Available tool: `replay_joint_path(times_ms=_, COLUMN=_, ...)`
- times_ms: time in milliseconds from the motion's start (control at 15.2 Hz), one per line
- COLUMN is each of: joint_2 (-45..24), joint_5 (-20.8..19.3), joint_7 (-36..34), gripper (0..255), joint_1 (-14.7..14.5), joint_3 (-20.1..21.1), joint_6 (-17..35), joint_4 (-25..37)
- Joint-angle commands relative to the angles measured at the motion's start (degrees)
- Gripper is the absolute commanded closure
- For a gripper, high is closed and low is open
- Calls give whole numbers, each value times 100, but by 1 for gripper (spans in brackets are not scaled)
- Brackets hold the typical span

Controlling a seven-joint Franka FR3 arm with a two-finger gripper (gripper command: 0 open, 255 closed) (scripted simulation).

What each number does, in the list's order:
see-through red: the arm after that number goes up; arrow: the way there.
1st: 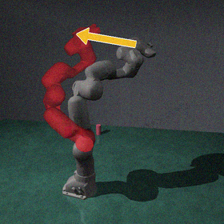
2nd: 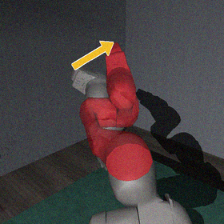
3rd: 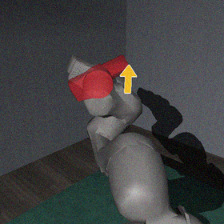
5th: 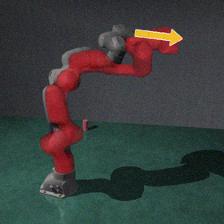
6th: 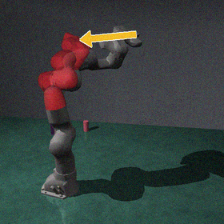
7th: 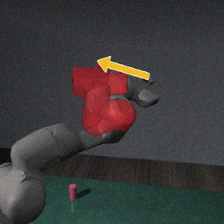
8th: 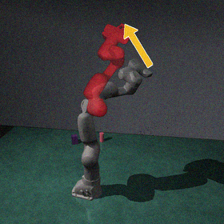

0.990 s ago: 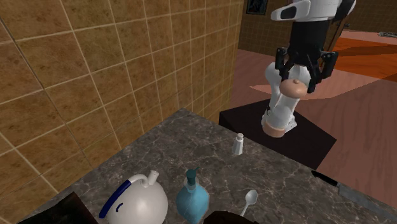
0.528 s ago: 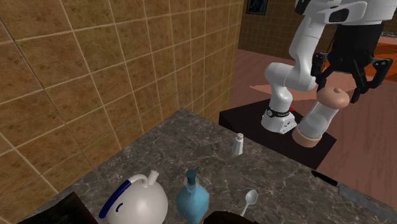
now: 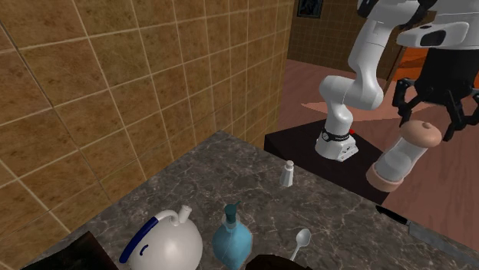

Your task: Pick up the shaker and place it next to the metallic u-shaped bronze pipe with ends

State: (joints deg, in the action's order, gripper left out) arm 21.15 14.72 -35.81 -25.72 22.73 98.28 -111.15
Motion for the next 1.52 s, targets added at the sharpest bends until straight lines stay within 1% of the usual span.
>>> replay_joint_path(times_ms=0, joint_2=46, joint_5=23, joint_7=34, gripper=255, joint_1=-9, joint_3=4, joint_6=158, joint_4=-201)
replay_joint_path(times_ms=726, joint_2=129, joint_5=125, joint_7=160, gripper=255, joint_1=-58, joint_3=82, joint_6=982, joint_4=-1111)
replay_joint_path(times_ms=1452, joint_2=47, joint_5=215, joint_7=260, gripper=255, joint_1=-99, joint_3=196, joint_6=1830, joint_4=-1882)
